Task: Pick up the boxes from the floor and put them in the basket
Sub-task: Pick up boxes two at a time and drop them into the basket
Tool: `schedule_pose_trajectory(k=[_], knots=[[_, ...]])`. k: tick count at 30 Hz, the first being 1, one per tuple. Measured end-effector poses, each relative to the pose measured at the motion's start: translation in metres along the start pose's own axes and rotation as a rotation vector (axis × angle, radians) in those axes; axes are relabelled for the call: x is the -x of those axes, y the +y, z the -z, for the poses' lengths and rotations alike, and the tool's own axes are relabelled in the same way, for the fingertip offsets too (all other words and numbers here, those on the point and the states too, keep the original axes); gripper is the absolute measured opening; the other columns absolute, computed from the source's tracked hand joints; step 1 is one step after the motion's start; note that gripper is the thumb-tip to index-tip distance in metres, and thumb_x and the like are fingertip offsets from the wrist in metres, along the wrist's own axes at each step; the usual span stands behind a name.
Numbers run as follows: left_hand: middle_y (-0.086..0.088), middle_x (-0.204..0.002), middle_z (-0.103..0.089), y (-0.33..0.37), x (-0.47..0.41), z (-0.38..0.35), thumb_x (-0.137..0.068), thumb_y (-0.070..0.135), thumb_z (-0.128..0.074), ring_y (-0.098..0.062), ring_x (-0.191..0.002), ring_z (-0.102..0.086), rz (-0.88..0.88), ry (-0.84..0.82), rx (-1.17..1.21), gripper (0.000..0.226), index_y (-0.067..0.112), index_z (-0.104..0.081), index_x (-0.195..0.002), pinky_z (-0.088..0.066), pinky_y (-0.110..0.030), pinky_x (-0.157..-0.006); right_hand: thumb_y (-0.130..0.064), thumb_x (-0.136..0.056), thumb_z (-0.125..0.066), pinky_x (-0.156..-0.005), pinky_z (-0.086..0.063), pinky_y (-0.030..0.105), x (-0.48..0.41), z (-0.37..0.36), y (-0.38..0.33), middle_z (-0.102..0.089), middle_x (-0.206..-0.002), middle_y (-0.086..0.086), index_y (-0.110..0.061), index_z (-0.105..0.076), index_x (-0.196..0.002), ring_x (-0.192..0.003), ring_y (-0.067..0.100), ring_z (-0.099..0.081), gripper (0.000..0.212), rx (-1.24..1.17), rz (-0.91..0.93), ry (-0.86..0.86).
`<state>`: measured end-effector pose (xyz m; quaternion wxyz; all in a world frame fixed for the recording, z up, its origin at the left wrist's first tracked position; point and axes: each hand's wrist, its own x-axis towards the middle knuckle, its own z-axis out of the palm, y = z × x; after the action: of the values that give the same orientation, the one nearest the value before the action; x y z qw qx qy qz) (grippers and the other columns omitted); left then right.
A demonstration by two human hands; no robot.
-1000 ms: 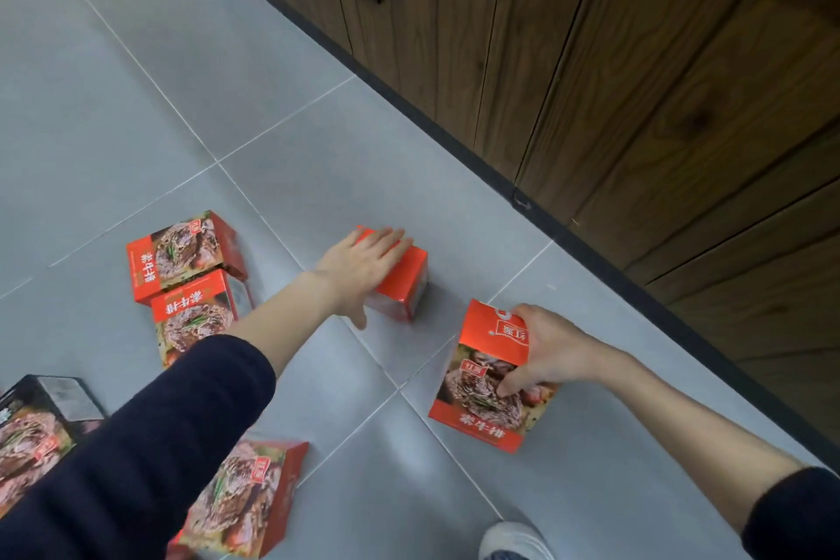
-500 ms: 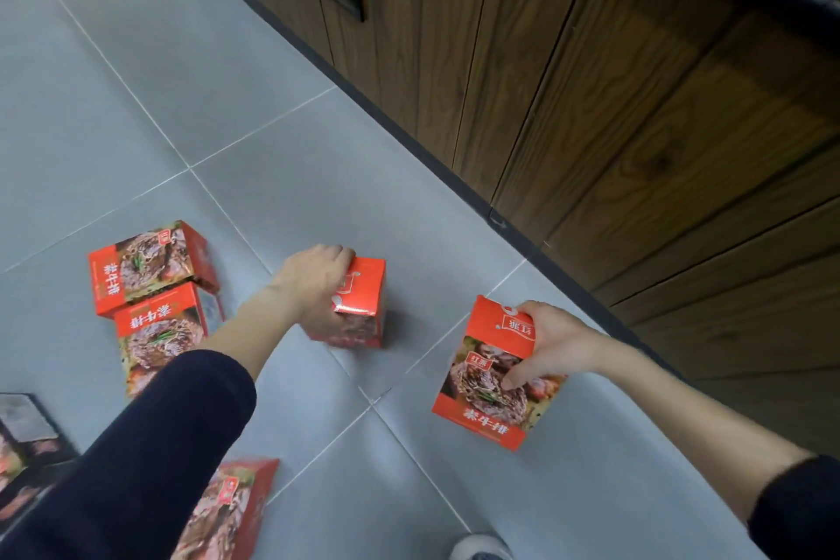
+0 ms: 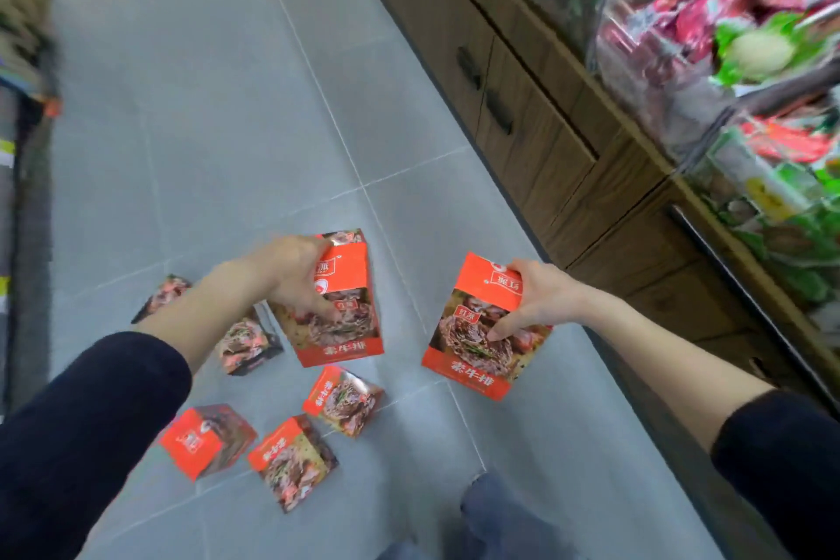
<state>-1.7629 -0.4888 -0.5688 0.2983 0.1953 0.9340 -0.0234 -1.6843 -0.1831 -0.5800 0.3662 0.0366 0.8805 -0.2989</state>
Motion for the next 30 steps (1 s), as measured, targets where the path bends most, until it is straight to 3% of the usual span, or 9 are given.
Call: schedule_pose_trajectory(k=[8,13,17,21,27,30], knots=[[-0.006,-0.113,-0.063,-0.051,0.203,0.118,-0.049,0.065,-0.079,-0.028,-0.102,-0.061,0.223,0.045,0.073,0.090,0.014,-0.049,-0.118,-0.051,-0.034,-0.084,-0.042,-0.055,-0.086,-0.085,-0.047,0.030,0.099,0.074,-0.178,-0.053,-0.109,-0.001,-0.015,-0.042,-0.122,-0.098,0.017,-0.053,0.085,0.223,0.205,-0.027],[-0.004,-0.107,-0.064,-0.073,0.328,0.152,-0.048,0.068,-0.076,-0.026,-0.097,-0.061,0.341,0.046,0.079,0.084,0.018,-0.050,-0.111,-0.050,-0.033,-0.080,-0.039,-0.053,-0.088,-0.075,-0.043,0.025,0.158,0.078,-0.277,-0.057,-0.104,-0.002,-0.020,-0.043,-0.108,-0.091,0.015,-0.054,0.073,0.309,0.366,-0.046],[-0.002,-0.108,-0.064,-0.079,0.421,0.161,-0.052,0.065,-0.077,-0.023,-0.098,-0.061,0.418,0.082,0.124,0.086,0.017,-0.049,-0.118,-0.050,-0.033,-0.082,-0.043,-0.052,-0.087,-0.076,-0.042,0.025,0.207,0.062,-0.343,-0.056,-0.106,-0.002,-0.017,-0.046,-0.117,-0.092,0.016,-0.053,0.081,0.393,0.490,-0.049],[0.005,-0.089,-0.062,-0.071,0.508,0.157,-0.054,0.064,-0.077,-0.020,-0.092,-0.060,0.530,0.154,0.192,0.084,0.015,-0.050,-0.117,-0.049,-0.032,-0.080,-0.040,-0.053,-0.088,-0.072,-0.043,0.031,0.255,0.038,-0.398,-0.059,-0.096,0.003,-0.010,-0.053,-0.107,-0.086,0.023,-0.056,0.071,0.518,0.640,-0.058],[0.005,-0.102,-0.060,-0.030,0.619,0.133,-0.055,0.065,-0.077,-0.016,-0.089,-0.056,0.761,0.265,0.359,0.083,0.020,-0.047,-0.118,-0.047,-0.029,-0.076,-0.036,-0.057,-0.087,-0.065,-0.040,0.025,0.317,0.010,-0.455,-0.055,-0.099,0.002,-0.010,-0.049,-0.112,-0.088,0.020,-0.052,0.071,0.663,0.874,-0.167],[0.002,-0.102,-0.058,0.010,0.666,0.112,-0.057,0.065,-0.076,-0.018,-0.090,-0.056,0.925,0.315,0.449,0.080,0.018,-0.046,-0.116,-0.048,-0.030,-0.078,-0.036,-0.058,-0.087,-0.076,-0.042,0.028,0.341,-0.003,-0.470,-0.056,-0.108,0.004,-0.007,-0.047,-0.121,-0.093,0.019,-0.051,0.079,0.747,1.028,-0.201]])
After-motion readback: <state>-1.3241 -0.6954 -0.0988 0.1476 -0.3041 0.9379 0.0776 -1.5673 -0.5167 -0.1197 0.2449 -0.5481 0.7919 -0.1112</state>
